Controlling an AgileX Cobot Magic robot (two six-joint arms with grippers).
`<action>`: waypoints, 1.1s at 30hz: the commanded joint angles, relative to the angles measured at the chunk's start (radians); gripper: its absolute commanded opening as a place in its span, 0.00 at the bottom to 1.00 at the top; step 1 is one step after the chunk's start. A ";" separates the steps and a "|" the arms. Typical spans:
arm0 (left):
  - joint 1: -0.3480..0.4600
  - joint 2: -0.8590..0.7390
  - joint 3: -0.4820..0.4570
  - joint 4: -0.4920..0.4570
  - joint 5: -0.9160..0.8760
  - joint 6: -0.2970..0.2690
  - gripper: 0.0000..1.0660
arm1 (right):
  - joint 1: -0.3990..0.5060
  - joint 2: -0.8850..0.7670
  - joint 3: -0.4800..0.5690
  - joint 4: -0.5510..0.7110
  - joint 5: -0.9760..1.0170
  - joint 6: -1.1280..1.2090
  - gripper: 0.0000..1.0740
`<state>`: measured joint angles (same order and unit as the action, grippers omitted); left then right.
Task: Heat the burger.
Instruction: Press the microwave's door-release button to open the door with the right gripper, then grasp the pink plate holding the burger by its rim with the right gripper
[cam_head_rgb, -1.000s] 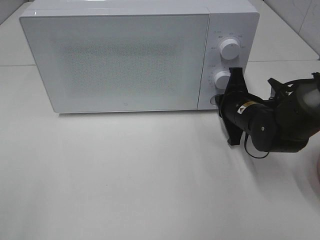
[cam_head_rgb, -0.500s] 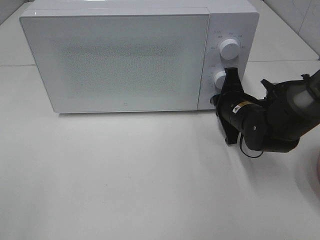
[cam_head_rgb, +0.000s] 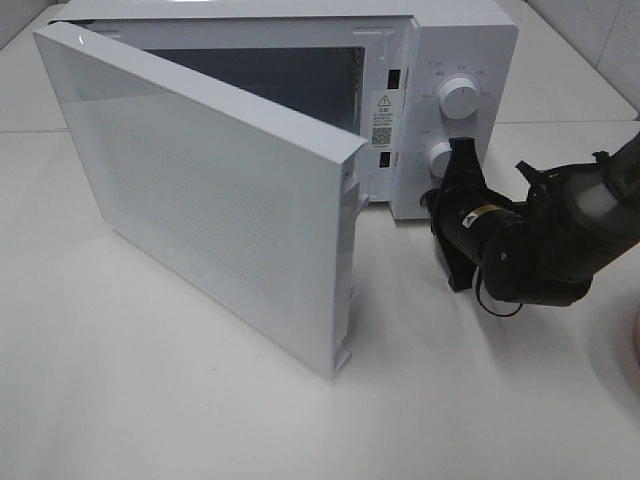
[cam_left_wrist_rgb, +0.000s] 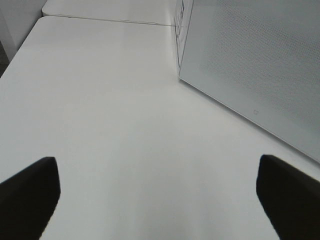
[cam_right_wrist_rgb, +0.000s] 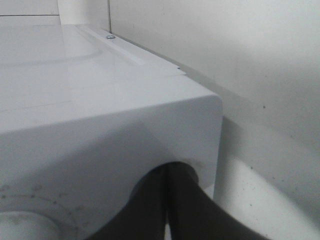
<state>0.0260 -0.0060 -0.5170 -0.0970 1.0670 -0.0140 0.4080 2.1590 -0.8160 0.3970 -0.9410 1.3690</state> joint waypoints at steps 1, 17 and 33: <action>-0.004 -0.014 0.001 -0.004 0.002 0.000 0.94 | -0.037 -0.020 -0.089 0.014 -0.351 -0.017 0.00; -0.004 -0.014 0.001 -0.004 0.002 0.000 0.94 | -0.033 -0.051 0.002 -0.016 -0.287 -0.012 0.00; -0.004 -0.014 0.001 -0.004 0.002 0.000 0.94 | -0.033 -0.129 0.162 -0.162 -0.122 0.107 0.00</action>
<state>0.0260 -0.0060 -0.5170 -0.0970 1.0680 -0.0140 0.3790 2.0430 -0.6560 0.2540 -1.0660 1.4750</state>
